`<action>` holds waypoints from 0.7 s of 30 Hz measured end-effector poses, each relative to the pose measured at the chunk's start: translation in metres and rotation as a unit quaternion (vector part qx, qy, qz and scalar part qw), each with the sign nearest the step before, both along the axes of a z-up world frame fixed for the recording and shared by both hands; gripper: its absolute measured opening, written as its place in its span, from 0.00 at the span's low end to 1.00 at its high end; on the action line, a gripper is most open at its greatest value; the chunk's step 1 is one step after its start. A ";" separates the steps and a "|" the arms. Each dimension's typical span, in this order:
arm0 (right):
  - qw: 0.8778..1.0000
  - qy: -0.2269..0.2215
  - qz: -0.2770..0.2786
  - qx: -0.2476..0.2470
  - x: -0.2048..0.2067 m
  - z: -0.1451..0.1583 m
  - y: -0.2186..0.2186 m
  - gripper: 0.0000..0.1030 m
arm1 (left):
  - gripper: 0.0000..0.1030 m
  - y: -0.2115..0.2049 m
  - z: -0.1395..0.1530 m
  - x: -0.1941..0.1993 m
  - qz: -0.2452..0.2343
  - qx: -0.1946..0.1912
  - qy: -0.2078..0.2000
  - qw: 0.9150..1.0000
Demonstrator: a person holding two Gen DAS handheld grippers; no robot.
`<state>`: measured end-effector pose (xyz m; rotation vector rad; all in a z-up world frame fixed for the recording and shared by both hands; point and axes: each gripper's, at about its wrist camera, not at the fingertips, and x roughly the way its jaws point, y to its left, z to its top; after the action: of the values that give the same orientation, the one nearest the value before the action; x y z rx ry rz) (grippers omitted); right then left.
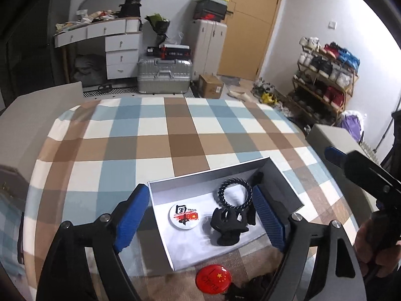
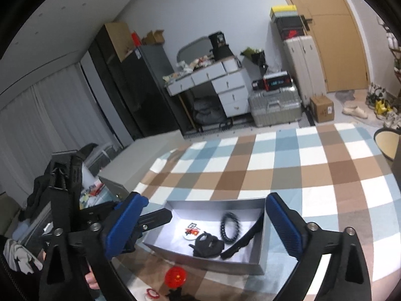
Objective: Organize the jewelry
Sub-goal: 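Withdraw both grippers from the box back over the table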
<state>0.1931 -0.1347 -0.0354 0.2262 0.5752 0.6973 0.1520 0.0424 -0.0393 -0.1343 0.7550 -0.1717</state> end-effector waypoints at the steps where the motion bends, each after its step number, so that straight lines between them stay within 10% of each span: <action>1: 1.000 -0.007 -0.001 0.000 -0.005 0.002 -0.001 1.00 | 0.81 0.001 0.003 -0.005 0.005 0.000 -0.007 1.000; 21: 0.997 -0.068 -0.028 -0.003 -0.091 -0.006 -0.007 1.00 | 0.86 -0.003 0.008 -0.084 0.008 0.020 -0.079 0.997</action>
<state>0.1020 -0.1418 -0.0410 0.1863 0.4388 0.6508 0.0681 0.0397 -0.0313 -0.0881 0.5999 -0.1492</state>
